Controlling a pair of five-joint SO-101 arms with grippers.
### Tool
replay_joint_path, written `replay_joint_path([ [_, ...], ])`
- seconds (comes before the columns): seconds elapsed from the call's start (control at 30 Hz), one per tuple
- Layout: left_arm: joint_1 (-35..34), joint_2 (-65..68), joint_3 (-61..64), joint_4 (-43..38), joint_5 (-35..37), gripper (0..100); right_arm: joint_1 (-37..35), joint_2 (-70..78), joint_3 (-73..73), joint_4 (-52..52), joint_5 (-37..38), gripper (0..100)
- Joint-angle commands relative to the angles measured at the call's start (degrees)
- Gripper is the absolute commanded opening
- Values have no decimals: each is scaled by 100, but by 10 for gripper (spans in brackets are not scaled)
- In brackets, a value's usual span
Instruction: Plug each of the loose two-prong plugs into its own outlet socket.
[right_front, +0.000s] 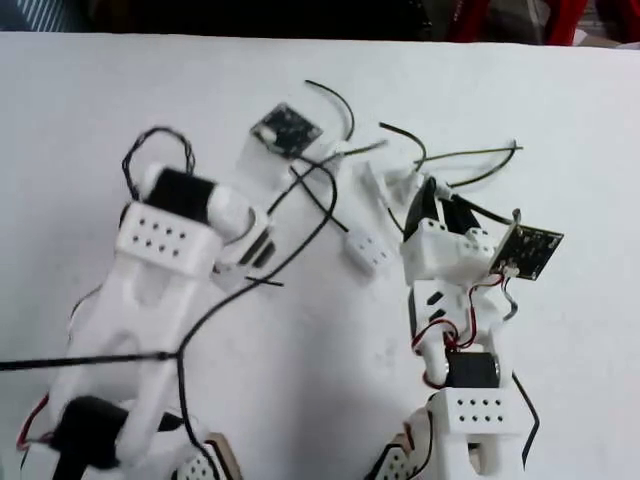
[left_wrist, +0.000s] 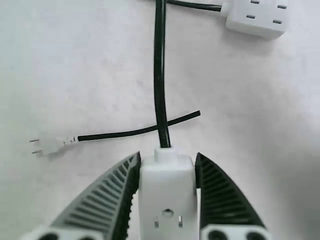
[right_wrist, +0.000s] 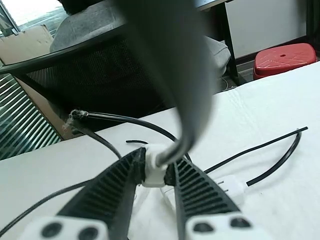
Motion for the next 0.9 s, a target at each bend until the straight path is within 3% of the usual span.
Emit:
replay_joint_path([
  [0.0, -31, -523, 1055, -853, -53, 68, 66, -75, -185, -101, 0, 17],
  [0.23, 365, -585, 2875, -2119, -1055, 76, 75, -75, -185, -101, 0, 17],
  [0.33, 505, -585, 3174, -2251, -1081, 160, 75, -75, -185, -101, 9, 17],
  [0.47, 435, -593, 3191, -2251, -967, 244, 75, -75, -185, -101, 9, 17],
  [0.87, 453, -585, 2725, -1292, -853, 245, 48, -75, -185, -92, 18, 17],
])
